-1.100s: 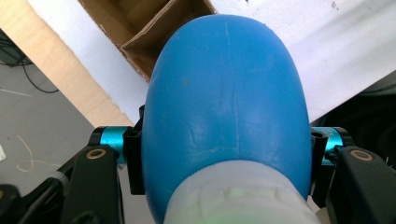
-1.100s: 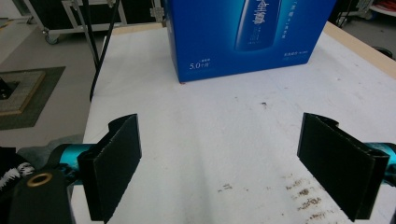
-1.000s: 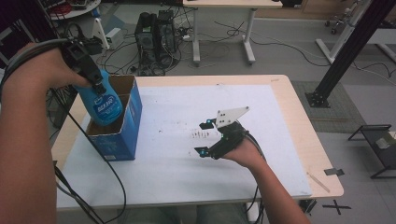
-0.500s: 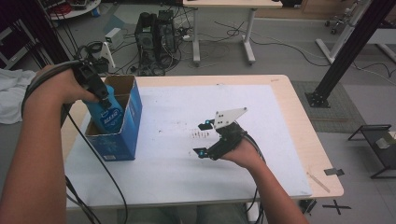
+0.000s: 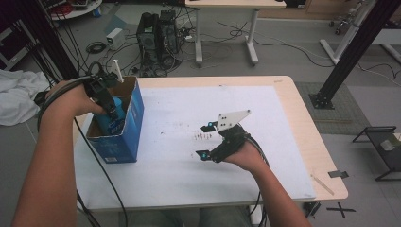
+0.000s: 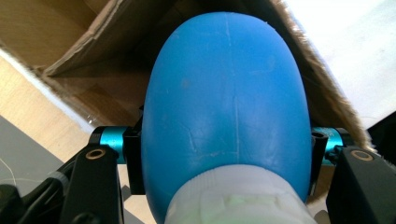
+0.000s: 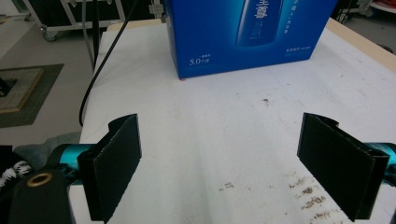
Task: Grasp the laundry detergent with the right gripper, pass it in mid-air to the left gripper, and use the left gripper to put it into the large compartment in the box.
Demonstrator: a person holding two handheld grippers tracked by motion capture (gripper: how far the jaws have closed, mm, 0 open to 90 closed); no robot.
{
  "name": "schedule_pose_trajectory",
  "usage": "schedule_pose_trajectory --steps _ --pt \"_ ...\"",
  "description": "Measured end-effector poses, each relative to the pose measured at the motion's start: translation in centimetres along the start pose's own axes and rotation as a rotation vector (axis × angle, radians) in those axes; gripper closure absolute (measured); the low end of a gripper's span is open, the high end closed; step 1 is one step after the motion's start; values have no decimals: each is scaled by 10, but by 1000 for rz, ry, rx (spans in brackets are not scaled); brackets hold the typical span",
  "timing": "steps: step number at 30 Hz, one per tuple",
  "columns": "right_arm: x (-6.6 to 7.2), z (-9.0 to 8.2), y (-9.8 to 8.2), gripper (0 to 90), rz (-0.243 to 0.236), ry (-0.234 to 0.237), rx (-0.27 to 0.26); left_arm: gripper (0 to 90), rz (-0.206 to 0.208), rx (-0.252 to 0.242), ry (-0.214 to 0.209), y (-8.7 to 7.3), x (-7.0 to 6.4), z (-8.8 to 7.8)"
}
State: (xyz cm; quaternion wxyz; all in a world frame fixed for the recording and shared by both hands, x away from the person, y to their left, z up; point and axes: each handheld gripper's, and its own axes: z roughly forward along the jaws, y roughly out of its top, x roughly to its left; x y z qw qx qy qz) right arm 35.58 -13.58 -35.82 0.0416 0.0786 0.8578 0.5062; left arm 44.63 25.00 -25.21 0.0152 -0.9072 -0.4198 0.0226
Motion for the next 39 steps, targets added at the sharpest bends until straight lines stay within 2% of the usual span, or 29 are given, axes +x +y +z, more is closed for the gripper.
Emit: schedule_pose_trajectory --steps 2,3,5,7,10,12,14,17,18,25,27,28,32,34,35,36,39 --pt "0 0 0 128 1 -2 1 385 9 4 11 0 1 5" --pt "0 0 -1 128 2 -3 0 385 0 -5 1 1 1 9" --pt "0 1 -1 128 4 -3 -2 385 20 4 10 1 1 14" --pt "0 1 -2 128 5 -1 1 385 19 -5 -4 3 -1 19" --pt "-1 2 -2 128 6 -1 2 385 52 22 -6 5 -1 23" --pt "-1 2 -3 128 8 -2 0 385 51 16 4 6 -3 26" --pt "-1 3 -4 128 7 1 1 385 68 32 -3 6 -2 29" --pt "-1 3 -4 128 9 3 3 384 54 19 -3 6 -3 33" --pt "-1 3 -4 128 10 3 3 384 60 20 -6 6 -2 34" --pt "-1 5 -4 128 7 2 3 381 61 0 -12 7 -3 37" --pt "-1 5 -4 128 8 2 3 379 75 14 -10 7 -3 36" --pt "-1 5 -4 128 9 1 4 377 59 1 -12 7 -4 36" --pt "-1 5 -4 128 11 1 5 344 63 3 6 7 -5 36" --pt "0 5 -4 128 12 -6 5 343 64 7 -3 7 -6 36" --pt "0 5 -4 128 9 -1 6 343 73 6 12 7 -5 34" --pt "0 5 -3 128 6 -2 5 336 62 -1 1 7 -6 35" --pt "0 5 -3 128 4 -2 4 320 64 -6 4 6 -7 33"
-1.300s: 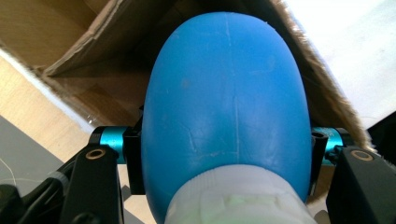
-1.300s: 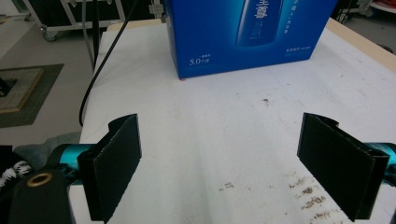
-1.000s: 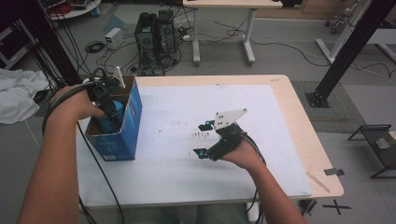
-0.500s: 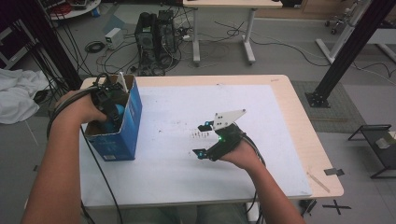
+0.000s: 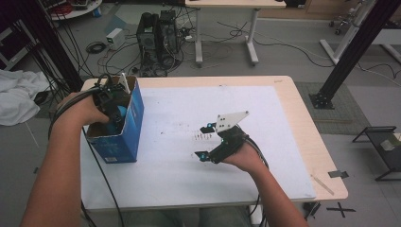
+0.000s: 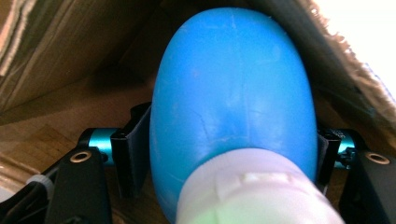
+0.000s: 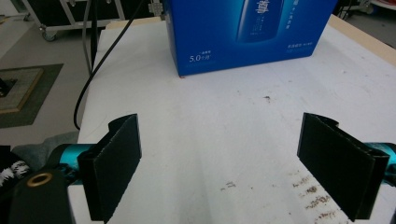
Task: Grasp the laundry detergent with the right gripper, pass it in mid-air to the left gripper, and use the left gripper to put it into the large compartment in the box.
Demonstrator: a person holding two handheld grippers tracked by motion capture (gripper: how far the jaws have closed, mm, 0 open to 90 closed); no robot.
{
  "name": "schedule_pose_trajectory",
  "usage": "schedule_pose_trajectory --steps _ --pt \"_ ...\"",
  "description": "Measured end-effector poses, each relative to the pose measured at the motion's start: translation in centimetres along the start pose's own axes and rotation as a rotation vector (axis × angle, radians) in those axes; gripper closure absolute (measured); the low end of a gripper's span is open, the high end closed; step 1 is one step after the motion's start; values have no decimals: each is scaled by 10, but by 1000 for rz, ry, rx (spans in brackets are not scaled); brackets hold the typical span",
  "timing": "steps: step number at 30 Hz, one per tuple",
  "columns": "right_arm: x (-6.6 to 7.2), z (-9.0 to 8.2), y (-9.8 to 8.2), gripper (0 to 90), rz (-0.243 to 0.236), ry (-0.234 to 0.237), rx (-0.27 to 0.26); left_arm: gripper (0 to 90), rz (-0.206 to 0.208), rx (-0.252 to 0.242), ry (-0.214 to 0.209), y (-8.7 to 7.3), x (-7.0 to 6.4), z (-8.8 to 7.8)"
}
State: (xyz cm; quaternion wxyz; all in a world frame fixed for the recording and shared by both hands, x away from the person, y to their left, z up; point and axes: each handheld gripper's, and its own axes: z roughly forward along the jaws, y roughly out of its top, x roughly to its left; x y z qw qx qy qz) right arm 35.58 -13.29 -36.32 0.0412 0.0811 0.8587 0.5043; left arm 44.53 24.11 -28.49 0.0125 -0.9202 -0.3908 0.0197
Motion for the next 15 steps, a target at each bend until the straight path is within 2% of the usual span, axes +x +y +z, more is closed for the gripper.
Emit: schedule_pose_trajectory --steps 6,7,10,11,13,15 --pt "1 1 0 128 1 3 -2 319 26 17 7 -1 -1 -6" --pt "1 1 0 128 0 3 -1 319 10 3 8 -1 -2 -7" --pt "1 1 0 128 0 3 1 319 17 9 10 -2 -3 -10" --pt "1 1 0 128 -1 2 0 319 -22 -24 9 -2 -5 -9" --pt "1 1 0 128 -2 0 1 315 30 17 18 -2 -3 -14" --pt "1 1 1 128 -1 1 -2 291 20 4 28 -2 -5 -16"
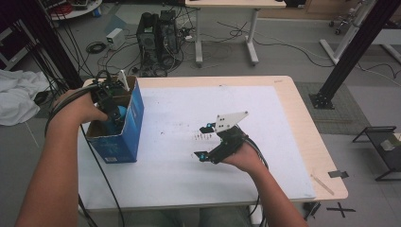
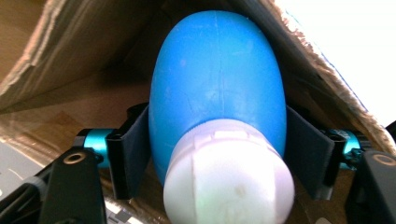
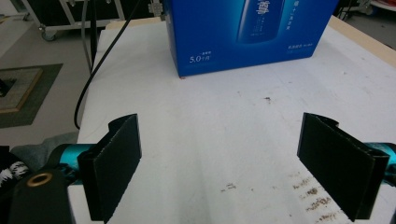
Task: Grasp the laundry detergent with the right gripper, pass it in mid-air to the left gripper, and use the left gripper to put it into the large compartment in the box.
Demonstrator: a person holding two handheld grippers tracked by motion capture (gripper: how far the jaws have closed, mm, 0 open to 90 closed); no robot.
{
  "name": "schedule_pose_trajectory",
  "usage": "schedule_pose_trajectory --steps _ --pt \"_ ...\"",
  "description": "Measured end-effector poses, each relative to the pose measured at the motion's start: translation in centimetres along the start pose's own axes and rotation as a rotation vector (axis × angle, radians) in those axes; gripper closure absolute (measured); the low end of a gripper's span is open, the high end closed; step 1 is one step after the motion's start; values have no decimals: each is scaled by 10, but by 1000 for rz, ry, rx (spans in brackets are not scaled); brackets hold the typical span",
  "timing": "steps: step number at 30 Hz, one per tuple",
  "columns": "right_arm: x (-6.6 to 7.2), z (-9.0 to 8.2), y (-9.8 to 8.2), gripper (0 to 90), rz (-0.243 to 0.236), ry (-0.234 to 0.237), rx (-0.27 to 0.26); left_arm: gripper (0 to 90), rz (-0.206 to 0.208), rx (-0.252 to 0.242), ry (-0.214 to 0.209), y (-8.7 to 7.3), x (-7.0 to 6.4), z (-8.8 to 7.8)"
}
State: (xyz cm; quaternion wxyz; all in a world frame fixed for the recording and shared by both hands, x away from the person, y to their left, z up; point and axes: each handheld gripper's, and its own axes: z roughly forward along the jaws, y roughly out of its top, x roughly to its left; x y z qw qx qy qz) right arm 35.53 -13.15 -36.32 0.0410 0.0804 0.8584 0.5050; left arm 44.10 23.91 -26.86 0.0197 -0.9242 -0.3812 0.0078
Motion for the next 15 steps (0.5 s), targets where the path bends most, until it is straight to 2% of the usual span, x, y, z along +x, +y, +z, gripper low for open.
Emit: schedule_pose_trajectory --steps 4,5,7,9,10,12,13,14,15 --pt "1 0 0 128 -3 -3 -4 291 -13 -6 1 -2 -1 -5" --pt "1 0 1 128 -4 -2 -4 291 -2 1 8 -2 0 -6" --pt "2 -1 1 128 -6 -3 -4 291 -5 0 6 -3 0 -9" --pt "3 -1 1 128 -6 -6 -9 290 -21 -12 5 -4 -1 -10" --pt "3 -1 1 128 -5 -5 -8 290 -6 1 7 -4 0 -13" --pt "2 -2 1 128 -8 -7 -7 266 -12 -7 -3 -6 0 -15" --pt "2 -2 1 128 -5 -9 -7 266 -49 -34 -10 -7 -2 -14" --pt "2 -3 1 128 -7 -8 -5 266 -9 -4 -5 -7 0 -18" --pt "2 -3 1 128 -5 -10 -6 266 -31 -24 -3 -8 -1 -19"
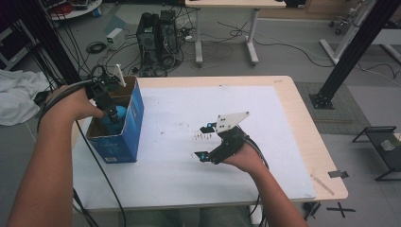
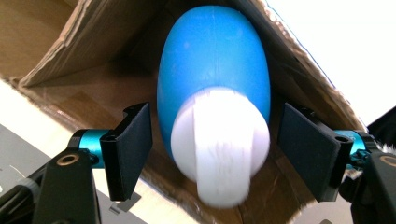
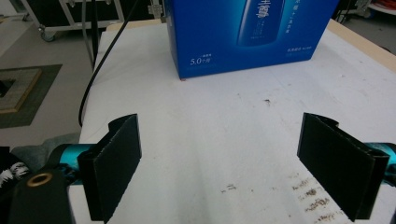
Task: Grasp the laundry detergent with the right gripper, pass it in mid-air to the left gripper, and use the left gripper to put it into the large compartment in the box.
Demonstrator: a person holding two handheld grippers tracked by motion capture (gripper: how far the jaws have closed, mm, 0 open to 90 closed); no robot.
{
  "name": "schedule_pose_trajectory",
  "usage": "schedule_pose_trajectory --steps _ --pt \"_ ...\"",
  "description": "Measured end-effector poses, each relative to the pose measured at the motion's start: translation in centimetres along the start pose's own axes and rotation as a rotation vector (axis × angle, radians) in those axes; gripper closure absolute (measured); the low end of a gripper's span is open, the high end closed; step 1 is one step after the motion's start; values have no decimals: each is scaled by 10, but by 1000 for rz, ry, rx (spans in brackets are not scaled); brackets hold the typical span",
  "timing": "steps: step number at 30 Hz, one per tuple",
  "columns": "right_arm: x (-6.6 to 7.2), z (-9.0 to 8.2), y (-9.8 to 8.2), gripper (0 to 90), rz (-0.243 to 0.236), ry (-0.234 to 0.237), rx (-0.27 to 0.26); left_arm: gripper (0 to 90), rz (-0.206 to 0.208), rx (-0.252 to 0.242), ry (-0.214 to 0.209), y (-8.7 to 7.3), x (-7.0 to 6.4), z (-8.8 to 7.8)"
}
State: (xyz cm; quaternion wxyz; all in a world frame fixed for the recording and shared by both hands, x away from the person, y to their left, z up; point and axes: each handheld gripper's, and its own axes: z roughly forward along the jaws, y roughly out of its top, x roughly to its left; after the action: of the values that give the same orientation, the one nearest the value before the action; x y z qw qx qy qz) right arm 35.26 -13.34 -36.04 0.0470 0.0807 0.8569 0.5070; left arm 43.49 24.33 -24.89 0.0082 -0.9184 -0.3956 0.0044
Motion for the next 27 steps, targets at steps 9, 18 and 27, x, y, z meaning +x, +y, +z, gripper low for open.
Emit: schedule_pose_trajectory --steps 9,18,27 --pt "-1 -3 0 128 -7 -1 1 240 -21 -28 12 -7 -2 -23" --pt "1 -6 2 128 -1 3 9 224 -18 -29 26 -11 -8 -40" --pt "-1 -17 7 128 -6 -13 25 169 26 -29 49 -12 -21 -55"
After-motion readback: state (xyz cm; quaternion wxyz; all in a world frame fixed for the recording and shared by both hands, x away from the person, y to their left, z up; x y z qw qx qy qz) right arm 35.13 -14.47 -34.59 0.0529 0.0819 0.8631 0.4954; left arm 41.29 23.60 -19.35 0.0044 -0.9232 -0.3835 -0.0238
